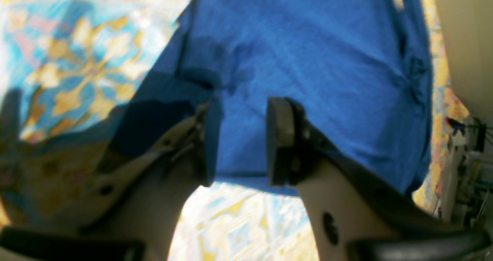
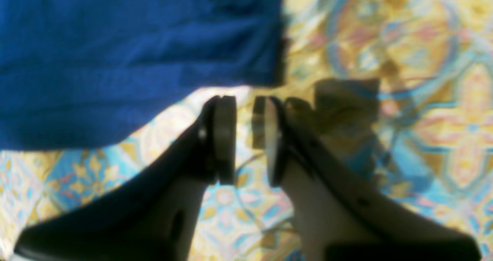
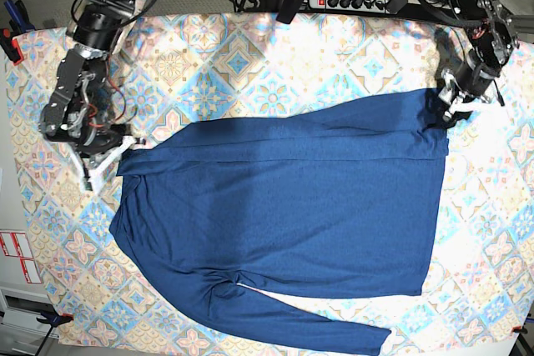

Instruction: Fold the T-shirt properly

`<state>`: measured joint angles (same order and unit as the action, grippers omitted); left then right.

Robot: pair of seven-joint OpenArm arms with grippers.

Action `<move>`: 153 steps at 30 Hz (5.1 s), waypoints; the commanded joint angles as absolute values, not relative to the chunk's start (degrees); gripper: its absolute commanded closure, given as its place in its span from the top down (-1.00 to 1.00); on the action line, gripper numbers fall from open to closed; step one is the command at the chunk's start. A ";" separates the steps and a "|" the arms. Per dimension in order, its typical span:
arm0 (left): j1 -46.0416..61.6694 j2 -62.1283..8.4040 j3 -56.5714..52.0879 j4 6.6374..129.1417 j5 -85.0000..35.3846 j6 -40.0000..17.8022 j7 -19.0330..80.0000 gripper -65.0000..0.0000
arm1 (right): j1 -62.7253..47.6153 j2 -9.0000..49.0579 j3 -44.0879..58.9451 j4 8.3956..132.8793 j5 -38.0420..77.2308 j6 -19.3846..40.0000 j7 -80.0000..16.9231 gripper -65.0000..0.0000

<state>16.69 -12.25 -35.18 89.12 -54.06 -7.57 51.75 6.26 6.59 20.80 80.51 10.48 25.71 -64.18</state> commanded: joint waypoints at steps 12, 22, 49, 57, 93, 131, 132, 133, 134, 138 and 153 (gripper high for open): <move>17.27 -13.14 -35.47 83.38 -54.46 -7.52 51.12 -0.36 | 7.34 7.25 20.18 81.63 10.95 25.80 -63.16 -0.60; 17.45 -13.05 -36.53 82.15 -54.29 -7.52 51.38 -0.28 | 7.43 7.25 20.00 81.54 10.95 25.80 -63.16 -0.60; 10.24 -12.70 -36.18 74.51 -53.93 -7.87 51.38 -0.21 | 7.60 7.25 18.86 81.54 11.03 25.80 -63.16 -0.60; 9.10 -13.14 -37.93 74.59 -54.11 -7.96 51.12 -1.00 | 7.52 7.25 18.95 81.54 11.03 25.80 -63.16 -0.60; -4.44 -13.14 -37.67 74.51 -53.93 -7.96 51.65 -1.00 | 12.97 7.25 19.12 71.87 16.48 25.71 -65.71 -0.26; -7.60 -13.14 -37.76 74.42 -53.76 -7.96 51.03 -1.00 | 15.87 7.78 33.63 72.40 22.55 25.89 -66.68 -1.00; -8.22 -13.14 -37.76 74.42 -53.67 -7.96 51.03 -1.00 | 15.96 7.78 33.54 72.31 22.55 25.89 -66.68 -1.00; -8.84 -13.14 -37.76 74.42 -53.67 -7.96 51.03 -1.00 | 16.57 7.69 33.54 72.22 22.55 25.89 -66.59 -1.00; -9.71 -13.14 -37.58 74.42 -53.58 -7.96 51.03 -1.00 | 17.63 7.69 33.54 72.13 22.46 25.89 -66.51 -1.00; -12.26 -13.14 -37.41 74.15 -50.51 -7.96 51.03 -1.00 | 20.53 7.52 33.54 70.11 22.37 25.89 -65.45 -1.00; -19.91 -13.23 -33.63 62.55 -44.79 -7.96 44.26 -1.00 | 25.36 7.43 33.45 61.76 22.29 25.89 -61.14 -1.00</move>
<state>-18.37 -12.56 -33.76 61.65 -43.94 -7.38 45.04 23.81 6.66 33.50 60.88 21.28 25.47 -62.28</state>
